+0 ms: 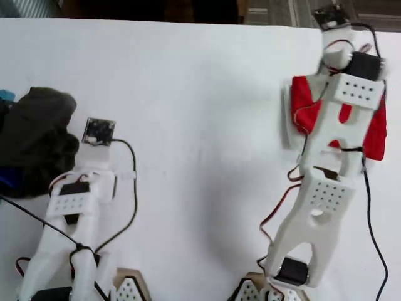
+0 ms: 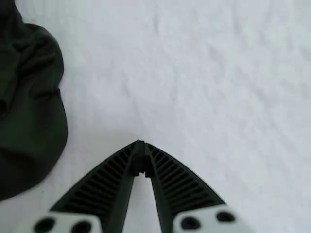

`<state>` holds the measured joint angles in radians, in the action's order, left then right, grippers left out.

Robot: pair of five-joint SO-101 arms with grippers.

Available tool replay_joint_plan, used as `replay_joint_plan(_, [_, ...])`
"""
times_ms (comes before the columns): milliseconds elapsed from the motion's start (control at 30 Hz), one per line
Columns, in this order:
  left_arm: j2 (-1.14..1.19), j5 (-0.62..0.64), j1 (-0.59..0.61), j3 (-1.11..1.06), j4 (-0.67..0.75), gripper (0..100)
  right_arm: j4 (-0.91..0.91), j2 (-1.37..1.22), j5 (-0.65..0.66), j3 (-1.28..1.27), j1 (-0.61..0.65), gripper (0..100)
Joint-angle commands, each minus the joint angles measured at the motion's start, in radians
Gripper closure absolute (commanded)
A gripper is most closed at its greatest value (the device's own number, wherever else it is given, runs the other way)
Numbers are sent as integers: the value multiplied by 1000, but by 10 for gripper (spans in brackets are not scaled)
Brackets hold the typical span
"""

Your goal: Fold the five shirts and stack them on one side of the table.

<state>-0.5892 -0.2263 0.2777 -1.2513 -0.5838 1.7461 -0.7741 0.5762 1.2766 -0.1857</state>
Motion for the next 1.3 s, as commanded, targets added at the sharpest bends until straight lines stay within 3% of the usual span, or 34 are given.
replay_joint_plan(0, [-23, 5, -14, 10, 17, 975, 13, -47, -12, 43, 51, 976])
replay_joint_plan(200, [-23, 5, -14, 10, 17, 975, 7, -236, -17, 71, 18, 978])
replay_joint_plan(500, [-23, 5, -14, 10, 17, 975, 19, -291, -17, 78, -4, 978])
replay_joint_plan(700, [-23, 5, -14, 10, 17, 975, 22, -97, -29, 109, -2, 978])
replay_joint_plan(833, [-23, 5, -14, 10, 17, 975, 22, 140, -158, 69, -2, 968])
replay_joint_plan(1067, [-23, 5, -14, 10, 17, 975, 22, 628, -201, -477, 90, 765])
replay_joint_plan(1267, [-23, 5, -14, 8, 17, 975, 15, 951, -209, -974, 300, 779])
